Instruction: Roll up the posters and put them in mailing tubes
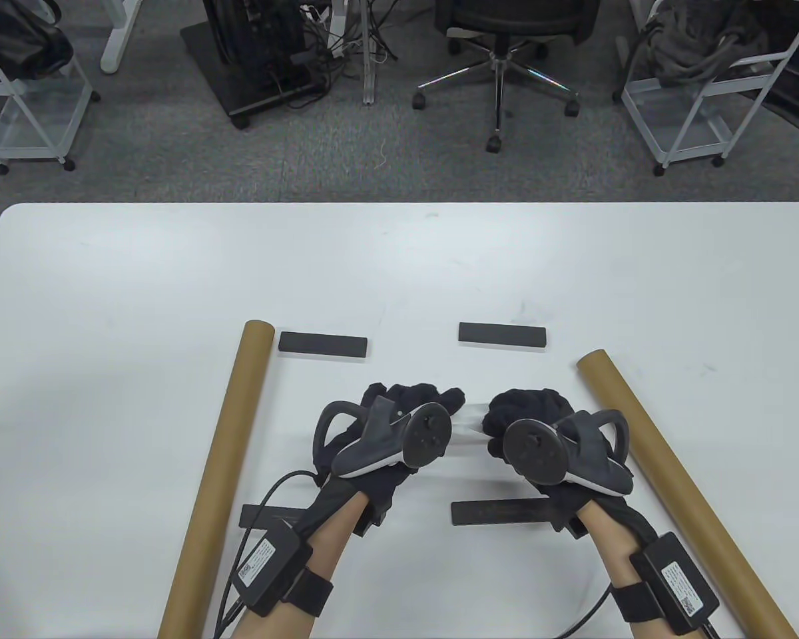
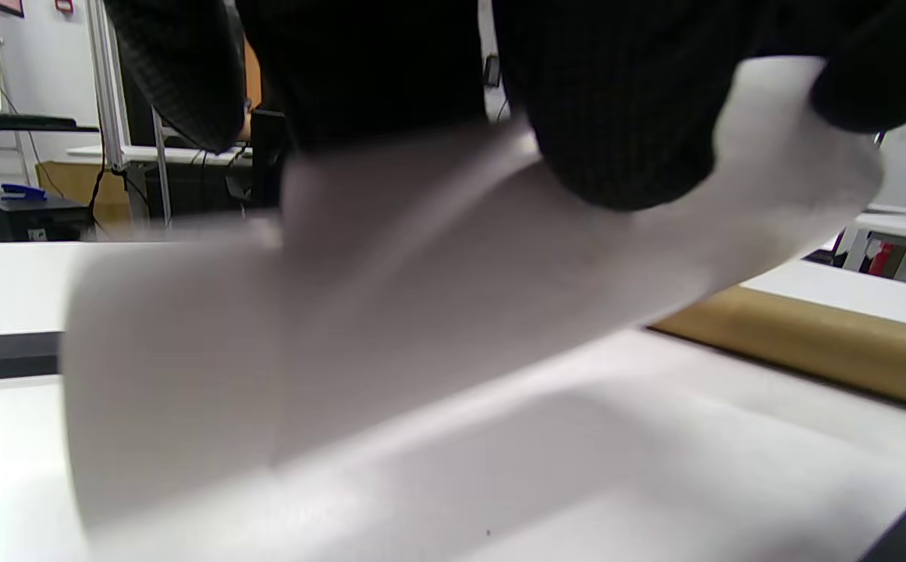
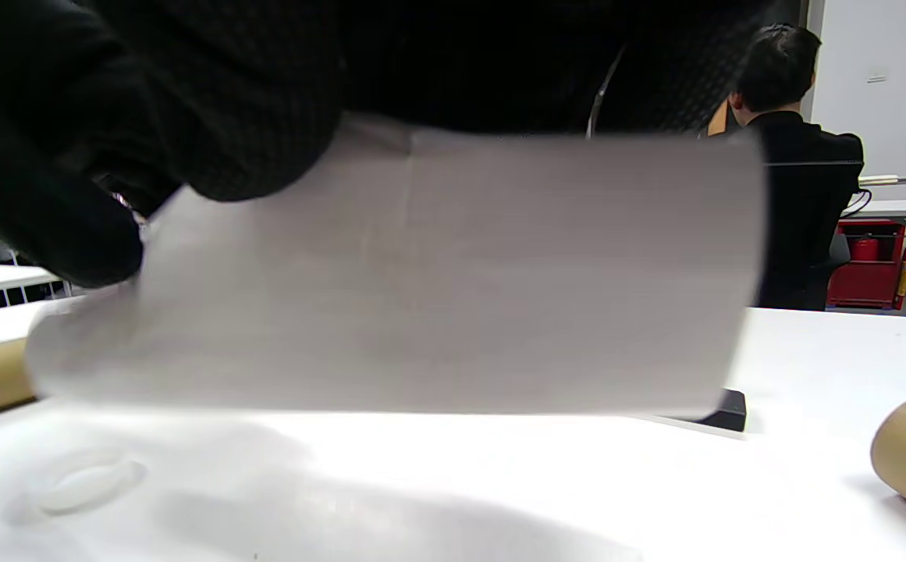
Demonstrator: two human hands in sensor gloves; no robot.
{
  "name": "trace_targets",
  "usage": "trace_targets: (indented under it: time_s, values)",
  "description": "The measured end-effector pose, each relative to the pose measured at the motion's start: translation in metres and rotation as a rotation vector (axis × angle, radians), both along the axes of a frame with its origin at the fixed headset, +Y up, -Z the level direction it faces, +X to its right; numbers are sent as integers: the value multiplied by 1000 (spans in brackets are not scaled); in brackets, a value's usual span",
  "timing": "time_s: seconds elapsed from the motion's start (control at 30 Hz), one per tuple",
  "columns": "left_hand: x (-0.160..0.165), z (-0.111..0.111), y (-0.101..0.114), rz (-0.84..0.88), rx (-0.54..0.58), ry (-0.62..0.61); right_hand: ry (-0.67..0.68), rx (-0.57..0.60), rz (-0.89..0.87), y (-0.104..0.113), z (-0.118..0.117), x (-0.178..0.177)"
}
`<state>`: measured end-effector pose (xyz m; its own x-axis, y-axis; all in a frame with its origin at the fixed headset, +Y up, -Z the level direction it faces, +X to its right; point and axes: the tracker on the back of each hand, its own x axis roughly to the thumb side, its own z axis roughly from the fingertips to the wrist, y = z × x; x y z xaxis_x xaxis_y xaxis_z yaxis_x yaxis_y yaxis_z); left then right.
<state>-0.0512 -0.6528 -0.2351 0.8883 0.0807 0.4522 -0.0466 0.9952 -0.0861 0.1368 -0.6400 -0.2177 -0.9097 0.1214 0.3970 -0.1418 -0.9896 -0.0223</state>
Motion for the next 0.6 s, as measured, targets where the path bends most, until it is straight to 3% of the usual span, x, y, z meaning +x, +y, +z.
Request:
trace_targets:
  time_s: [0.37, 0.6]
  values:
    - [-20, 4, 6, 72, 151, 39, 39, -15, -70, -11, -8, -6]
    - [-35, 7, 3, 103, 207, 27, 45, 111, -24, -28, -6, -18]
